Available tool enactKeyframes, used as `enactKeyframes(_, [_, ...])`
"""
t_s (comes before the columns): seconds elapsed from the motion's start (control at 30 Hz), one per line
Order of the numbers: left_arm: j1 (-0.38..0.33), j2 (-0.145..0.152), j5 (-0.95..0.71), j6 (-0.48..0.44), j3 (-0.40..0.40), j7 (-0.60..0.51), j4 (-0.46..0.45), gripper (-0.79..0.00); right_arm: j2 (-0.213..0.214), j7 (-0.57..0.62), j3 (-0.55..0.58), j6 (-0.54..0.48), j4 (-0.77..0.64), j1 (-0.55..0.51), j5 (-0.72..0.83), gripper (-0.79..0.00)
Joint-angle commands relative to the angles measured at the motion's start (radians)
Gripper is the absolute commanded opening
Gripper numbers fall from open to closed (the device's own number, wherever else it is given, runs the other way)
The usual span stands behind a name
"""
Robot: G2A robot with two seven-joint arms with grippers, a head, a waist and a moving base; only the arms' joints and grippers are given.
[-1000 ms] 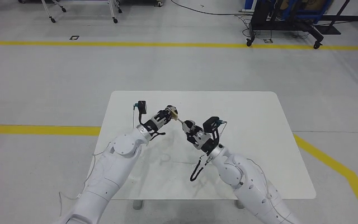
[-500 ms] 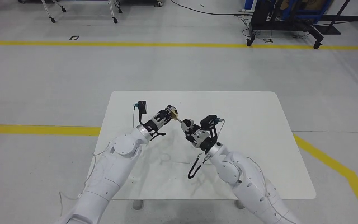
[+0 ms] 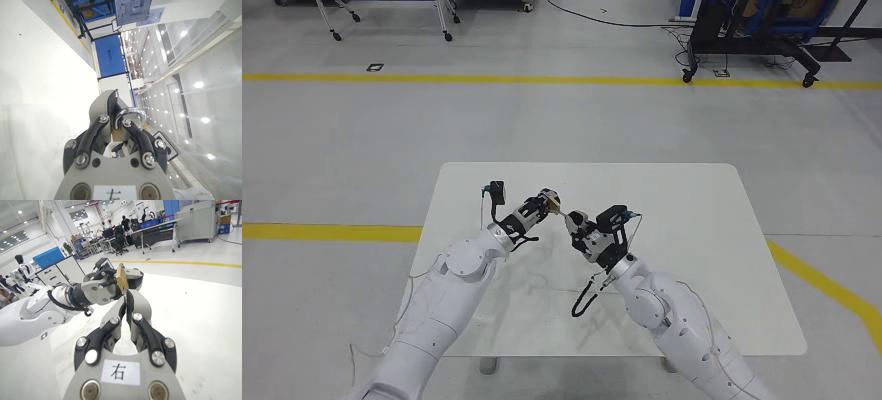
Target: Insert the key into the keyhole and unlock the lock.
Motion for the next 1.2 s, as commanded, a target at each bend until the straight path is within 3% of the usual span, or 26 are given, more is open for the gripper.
enactKeyframes(0.0, [-0.001,-0.001,-0.006,0.007,-0.001,-0.007,0.002,-0.785,-0.002,-0.004,0.0,0.001,0.001,0.0,-0.001,-0.785])
enactKeyframes(0.67, [-0.015,-0.011,-0.091,0.101,-0.012,-0.088,0.027,-0.785,-0.019,-0.02,-0.008,0.039,0.007,-0.001,-0.045,-0.785])
enactKeyframes(1.17, [-0.012,-0.013,-0.071,0.083,-0.017,-0.099,0.024,-0.785,-0.026,0.004,0.012,0.028,0.009,-0.001,-0.026,-0.785])
